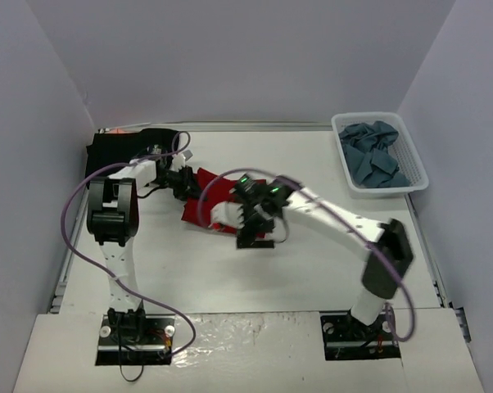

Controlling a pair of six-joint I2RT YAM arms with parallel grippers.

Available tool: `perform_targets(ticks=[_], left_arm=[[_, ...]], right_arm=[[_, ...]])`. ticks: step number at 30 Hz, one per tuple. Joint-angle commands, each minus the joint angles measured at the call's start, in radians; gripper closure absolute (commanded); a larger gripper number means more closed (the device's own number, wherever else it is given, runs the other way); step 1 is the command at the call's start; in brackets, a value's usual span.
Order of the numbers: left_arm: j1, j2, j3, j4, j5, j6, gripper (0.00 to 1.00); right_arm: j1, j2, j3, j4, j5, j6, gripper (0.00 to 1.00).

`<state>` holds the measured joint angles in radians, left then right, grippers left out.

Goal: Fold and stack the t-shirts
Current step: Put the neatly folded tshirt into the corner of the board with the left arm

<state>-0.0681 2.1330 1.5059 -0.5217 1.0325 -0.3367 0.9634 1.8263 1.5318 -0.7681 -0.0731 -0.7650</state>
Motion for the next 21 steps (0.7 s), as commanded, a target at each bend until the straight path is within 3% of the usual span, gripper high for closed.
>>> perform_targets(ticks=[1, 3, 7, 11, 16, 21], left_arm=[[0.010, -0.018, 0.092, -0.116, -0.066, 0.085, 0.98], [0.008, -0.022, 0.125, -0.152, -0.117, 0.096, 0.98], [-0.005, -0.025, 0.221, -0.213, -0.235, 0.146, 0.98], [-0.019, 0.011, 0.391, -0.311, -0.334, 0.194, 0.98], [-0.041, 0.057, 0.592, -0.421, -0.489, 0.261, 0.98], [-0.062, 0.117, 0.876, -0.569, -0.705, 0.326, 0.98]], right_arm=[[-0.239, -0.316, -0.110, -0.112, -0.099, -0.094, 0.00], [-0.391, -0.387, -0.209, -0.112, -0.119, -0.102, 0.00], [-0.498, -0.508, -0.350, -0.068, -0.224, -0.085, 0.00], [-0.505, -0.504, -0.430, -0.002, -0.333, -0.056, 0.00], [-0.505, -0.370, -0.435, 0.087, -0.428, -0.002, 0.00], [-0.502, -0.237, -0.453, 0.116, -0.384, 0.058, 0.00]])
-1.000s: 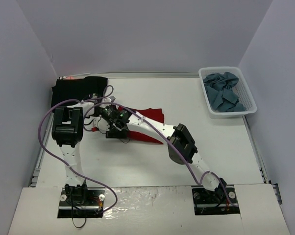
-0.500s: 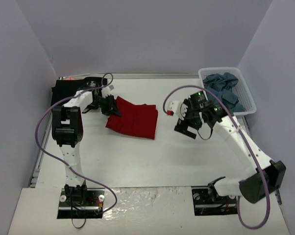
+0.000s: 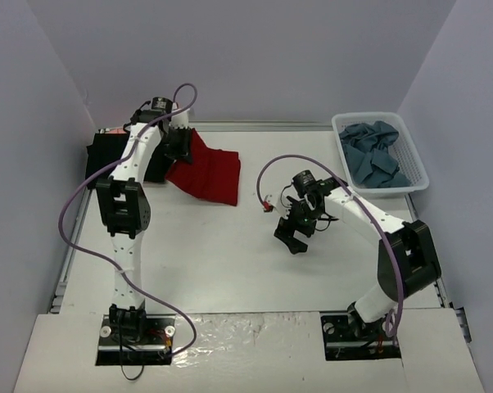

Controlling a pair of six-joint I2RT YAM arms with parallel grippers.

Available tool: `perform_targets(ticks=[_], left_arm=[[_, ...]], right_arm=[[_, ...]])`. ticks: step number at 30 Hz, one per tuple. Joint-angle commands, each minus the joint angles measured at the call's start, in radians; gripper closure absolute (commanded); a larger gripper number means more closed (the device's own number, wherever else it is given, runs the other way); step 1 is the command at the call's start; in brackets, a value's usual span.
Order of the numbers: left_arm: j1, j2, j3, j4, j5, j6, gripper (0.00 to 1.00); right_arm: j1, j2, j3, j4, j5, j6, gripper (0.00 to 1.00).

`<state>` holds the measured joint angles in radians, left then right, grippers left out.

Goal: Fold and stack the t-shirts
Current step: Put the neatly folded tshirt into the corner of the board with the left arm

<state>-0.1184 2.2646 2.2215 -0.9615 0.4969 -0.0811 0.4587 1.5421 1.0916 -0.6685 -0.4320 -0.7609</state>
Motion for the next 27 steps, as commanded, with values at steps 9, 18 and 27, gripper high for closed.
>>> perform_targets(ticks=[9, 18, 27], left_arm=[[-0.020, 0.021, 0.418, -0.238, -0.405, 0.156, 0.98], [-0.020, -0.037, 0.385, -0.201, -0.598, 0.273, 0.98], [-0.026, -0.056, 0.400, -0.143, -0.633, 0.307, 0.98]], right_arm=[[0.020, 0.081, -0.041, 0.026, -0.005, 0.058, 0.00], [0.020, 0.116, -0.061, 0.038, 0.038, 0.064, 0.00], [0.020, 0.154, -0.076, 0.046, 0.078, 0.067, 0.00]])
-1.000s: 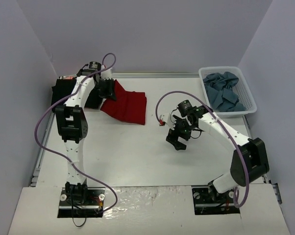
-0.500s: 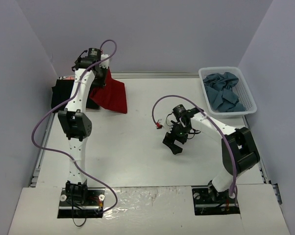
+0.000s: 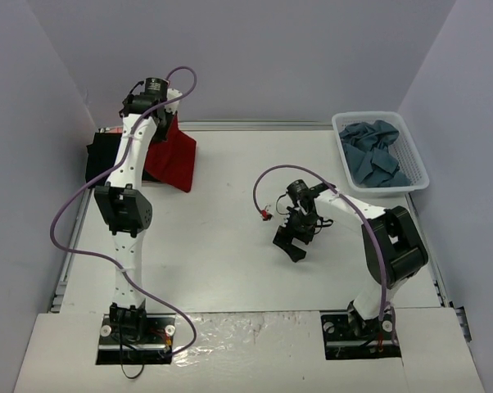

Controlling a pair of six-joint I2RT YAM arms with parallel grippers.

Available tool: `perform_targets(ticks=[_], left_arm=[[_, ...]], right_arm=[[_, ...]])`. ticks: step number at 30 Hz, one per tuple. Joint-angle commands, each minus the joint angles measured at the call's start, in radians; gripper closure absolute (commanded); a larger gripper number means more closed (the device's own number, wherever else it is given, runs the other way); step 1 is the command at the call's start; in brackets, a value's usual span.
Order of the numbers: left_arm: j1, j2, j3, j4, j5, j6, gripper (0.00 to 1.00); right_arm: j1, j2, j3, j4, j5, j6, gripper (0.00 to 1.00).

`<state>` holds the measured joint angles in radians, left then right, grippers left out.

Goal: Fold and stack the t-shirts
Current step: Put the neatly folded tshirt into the corner of the board with the left arm

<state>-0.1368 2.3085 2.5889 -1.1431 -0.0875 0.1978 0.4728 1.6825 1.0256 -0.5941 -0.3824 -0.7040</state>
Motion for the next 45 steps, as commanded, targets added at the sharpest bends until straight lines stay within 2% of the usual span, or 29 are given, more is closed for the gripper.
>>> perform_targets(ticks=[1, 4, 25, 45], left_arm=[[-0.007, -0.104, 0.036, 0.049, -0.043, 0.026, 0.98], [-0.014, -0.110, 0.043, 0.071, -0.029, 0.040, 0.97], [-0.063, -0.167, 0.085, 0.097, -0.182, 0.100, 0.98], [-0.032, -0.182, 0.002, 0.216, -0.259, 0.164, 0.98]], right_arm=[[0.006, 0.017, -0.012, -0.026, 0.031, 0.014, 0.00], [0.007, 0.029, -0.015, -0.024, 0.039, 0.015, 0.00], [0.027, 0.075, -0.032, -0.004, 0.103, 0.028, 0.00], [0.029, 0.097, -0.039, 0.001, 0.128, 0.038, 0.00]])
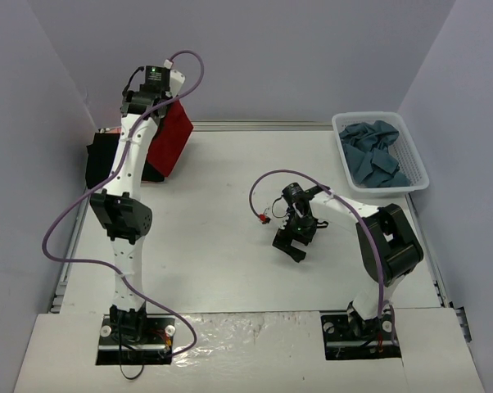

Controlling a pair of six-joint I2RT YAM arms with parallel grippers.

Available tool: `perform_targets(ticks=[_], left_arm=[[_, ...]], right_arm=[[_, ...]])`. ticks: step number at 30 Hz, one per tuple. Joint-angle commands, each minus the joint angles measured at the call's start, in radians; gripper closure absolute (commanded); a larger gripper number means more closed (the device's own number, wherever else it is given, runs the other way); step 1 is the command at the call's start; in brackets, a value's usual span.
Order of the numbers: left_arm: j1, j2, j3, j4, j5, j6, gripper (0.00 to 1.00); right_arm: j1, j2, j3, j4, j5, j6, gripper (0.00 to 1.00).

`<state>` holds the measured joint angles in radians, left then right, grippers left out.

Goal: Fold and stack the t-shirts
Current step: Put the neatly folded tshirt into the corner of the board with the left arm

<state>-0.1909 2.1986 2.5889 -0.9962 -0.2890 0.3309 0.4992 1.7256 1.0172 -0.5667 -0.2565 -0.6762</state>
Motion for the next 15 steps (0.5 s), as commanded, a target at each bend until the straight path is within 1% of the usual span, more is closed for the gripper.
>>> perform_targets(ticks=[1, 15], left_arm=[[0.025, -0.073, -0.007, 0.088, -0.062, 0.045, 0.98], [0.096, -0.068, -0.096, 0.179, -0.059, 0.065, 0.98]], right_arm=[[0.001, 0.055, -0.031, -0.025, 0.003, 0.009, 0.00], [-0.001, 0.091, -0.031, -0.025, 0.019, 0.020, 0.00]])
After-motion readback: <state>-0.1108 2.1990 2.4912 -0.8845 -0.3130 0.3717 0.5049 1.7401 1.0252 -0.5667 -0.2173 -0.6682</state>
